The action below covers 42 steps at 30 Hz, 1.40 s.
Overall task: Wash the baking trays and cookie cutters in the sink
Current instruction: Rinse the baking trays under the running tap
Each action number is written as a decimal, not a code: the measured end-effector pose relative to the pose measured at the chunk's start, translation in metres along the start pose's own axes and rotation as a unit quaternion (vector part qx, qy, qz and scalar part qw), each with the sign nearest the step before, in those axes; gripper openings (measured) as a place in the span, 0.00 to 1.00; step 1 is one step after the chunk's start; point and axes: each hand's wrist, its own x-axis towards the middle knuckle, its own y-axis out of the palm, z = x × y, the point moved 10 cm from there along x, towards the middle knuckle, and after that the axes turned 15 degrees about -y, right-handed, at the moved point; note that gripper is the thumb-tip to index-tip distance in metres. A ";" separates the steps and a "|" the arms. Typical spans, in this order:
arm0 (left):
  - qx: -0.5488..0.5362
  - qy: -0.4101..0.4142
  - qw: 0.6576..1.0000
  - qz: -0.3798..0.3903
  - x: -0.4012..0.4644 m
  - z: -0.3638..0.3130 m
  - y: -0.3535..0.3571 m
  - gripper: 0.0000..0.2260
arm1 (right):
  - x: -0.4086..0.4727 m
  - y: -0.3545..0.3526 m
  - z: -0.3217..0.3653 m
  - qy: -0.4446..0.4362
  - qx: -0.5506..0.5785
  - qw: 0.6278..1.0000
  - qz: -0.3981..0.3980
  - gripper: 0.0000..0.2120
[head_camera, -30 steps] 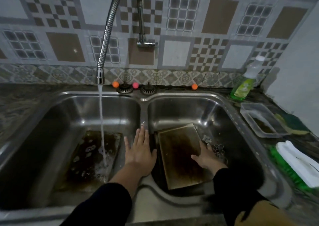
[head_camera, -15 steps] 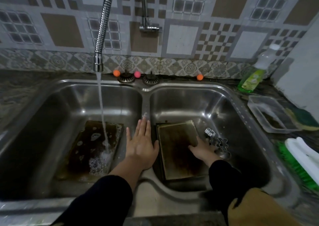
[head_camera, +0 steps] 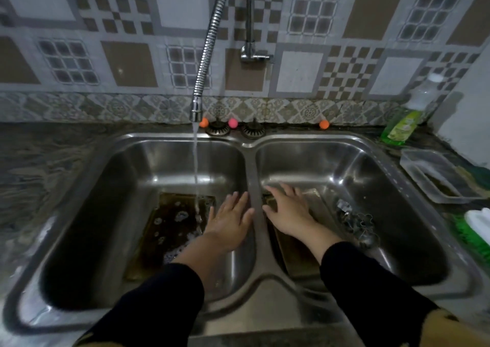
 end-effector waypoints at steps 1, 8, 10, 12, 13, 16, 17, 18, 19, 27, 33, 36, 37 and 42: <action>-0.007 -0.041 0.999 0.003 0.005 0.023 -0.002 0.27 | 0.003 0.002 0.021 -0.029 -0.006 0.999 -0.012 0.24; 0.012 -0.207 0.978 0.032 0.027 0.179 -0.016 0.26 | 0.027 0.082 0.115 -0.123 0.086 0.988 0.037 0.16; 0.014 -0.225 0.974 0.027 0.027 0.204 -0.020 0.26 | 0.034 0.119 0.118 -0.048 0.184 0.977 0.091 0.15; 0.010 -0.231 0.972 0.038 0.029 0.219 -0.017 0.26 | 0.037 0.151 0.116 0.031 0.240 0.960 0.138 0.17; 0.009 -0.231 0.972 0.051 0.031 0.225 -0.014 0.26 | 0.039 0.164 0.112 0.066 0.251 0.953 0.157 0.19; 0.011 -0.234 0.968 0.093 0.040 0.236 -0.007 0.28 | 0.044 0.184 0.107 0.142 0.293 0.930 0.171 0.23; 0.019 -0.233 0.967 0.104 0.042 0.238 -0.005 0.30 | 0.046 0.188 0.105 0.160 0.315 0.921 0.162 0.23; 0.024 -0.231 0.966 0.112 0.044 0.238 -0.004 0.32 | 0.048 0.192 0.103 0.178 0.329 0.915 0.150 0.24; 0.020 -0.228 0.967 0.117 0.045 0.238 -0.002 0.34 | 0.049 0.195 0.102 0.194 0.338 0.910 0.140 0.26; -0.006 -0.219 0.967 0.128 0.047 0.241 -0.001 0.39 | 0.055 0.192 0.100 0.233 0.421 0.876 0.033 0.27; -0.030 -0.232 0.959 0.158 0.038 0.225 0.011 0.36 | 0.065 0.168 0.104 0.179 0.404 0.895 -0.067 0.24; -0.013 -0.231 0.962 0.148 0.034 0.210 0.017 0.31 | 0.062 0.163 0.104 0.182 0.448 0.872 -0.076 0.26; 0.001 -0.224 0.964 0.141 0.033 0.204 0.018 0.30 | 0.063 0.158 0.103 0.171 0.445 0.875 -0.085 0.25; 0.012 -0.079 0.994 0.070 0.032 0.141 0.015 0.29 | 0.064 0.126 0.112 0.113 0.433 0.884 -0.138 0.21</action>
